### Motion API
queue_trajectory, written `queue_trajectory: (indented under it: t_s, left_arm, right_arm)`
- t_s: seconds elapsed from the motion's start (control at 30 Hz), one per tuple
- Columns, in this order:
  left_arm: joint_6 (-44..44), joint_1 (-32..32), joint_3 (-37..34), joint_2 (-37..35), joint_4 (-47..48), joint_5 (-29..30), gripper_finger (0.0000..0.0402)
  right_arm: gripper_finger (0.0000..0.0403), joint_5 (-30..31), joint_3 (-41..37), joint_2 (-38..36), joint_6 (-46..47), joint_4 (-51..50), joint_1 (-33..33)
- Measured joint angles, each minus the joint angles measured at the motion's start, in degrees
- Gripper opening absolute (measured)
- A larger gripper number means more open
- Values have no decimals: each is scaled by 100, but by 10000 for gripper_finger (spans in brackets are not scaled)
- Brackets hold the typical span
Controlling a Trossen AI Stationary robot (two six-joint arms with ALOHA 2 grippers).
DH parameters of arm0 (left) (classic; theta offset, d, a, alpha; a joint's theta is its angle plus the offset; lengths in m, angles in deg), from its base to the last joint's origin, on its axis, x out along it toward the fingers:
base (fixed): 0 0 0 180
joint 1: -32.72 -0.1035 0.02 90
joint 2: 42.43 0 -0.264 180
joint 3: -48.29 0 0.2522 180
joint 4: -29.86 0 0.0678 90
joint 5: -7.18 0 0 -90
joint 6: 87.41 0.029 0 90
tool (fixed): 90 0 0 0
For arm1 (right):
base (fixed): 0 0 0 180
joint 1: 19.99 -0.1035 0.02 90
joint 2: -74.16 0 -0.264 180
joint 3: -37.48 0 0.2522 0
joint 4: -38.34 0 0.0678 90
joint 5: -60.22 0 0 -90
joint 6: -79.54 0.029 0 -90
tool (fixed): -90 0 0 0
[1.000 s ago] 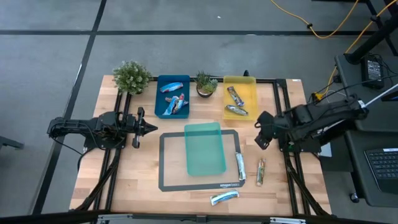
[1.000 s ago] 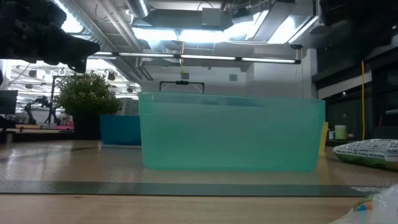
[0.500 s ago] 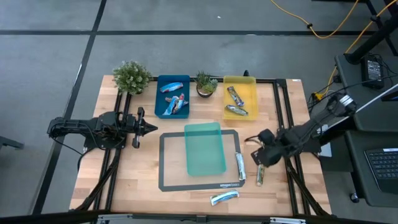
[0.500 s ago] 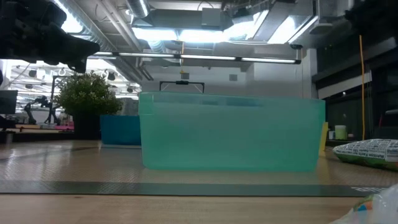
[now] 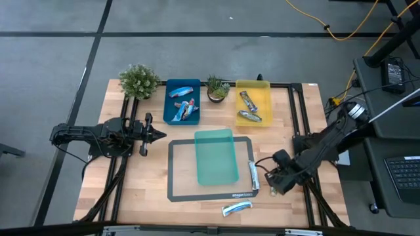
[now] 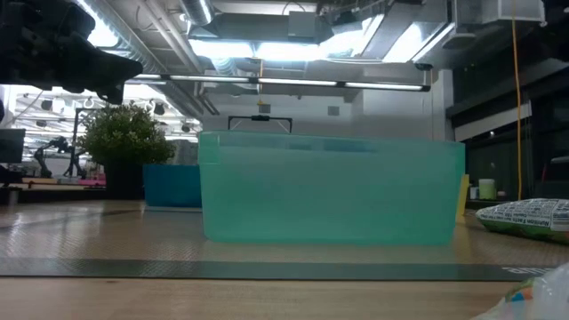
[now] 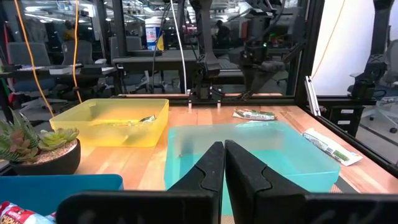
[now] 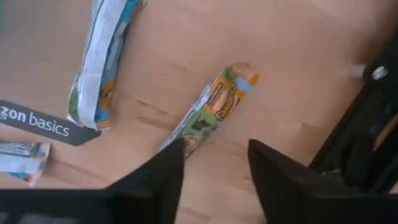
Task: Pick and place Granola Bars by type
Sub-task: Put the yellow granola bar into the green bin
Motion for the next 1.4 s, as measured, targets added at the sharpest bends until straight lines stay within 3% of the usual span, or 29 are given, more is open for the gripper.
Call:
queue_trajectory:
  t_s: [0.27, 0.43, 1.03, 1.4]
  left_arm:
    - [0, 1, -1, 0, -1, 0, 3]
    - [0, 0, 0, 2, -1, 0, 7]
    - [0, 0, -1, 0, 0, 0, 5]
    - [0, 0, -2, 1, -1, 0, 2]
  right_arm:
    - [323, -61, -588, 74, 756, 1119, -102]
    - [347, -63, -1175, 74, 980, 1846, -102]
    - [306, -164, -2099, 54, 1055, 2996, -100]
    - [211, -209, -2114, 63, 1029, 2881, -102]
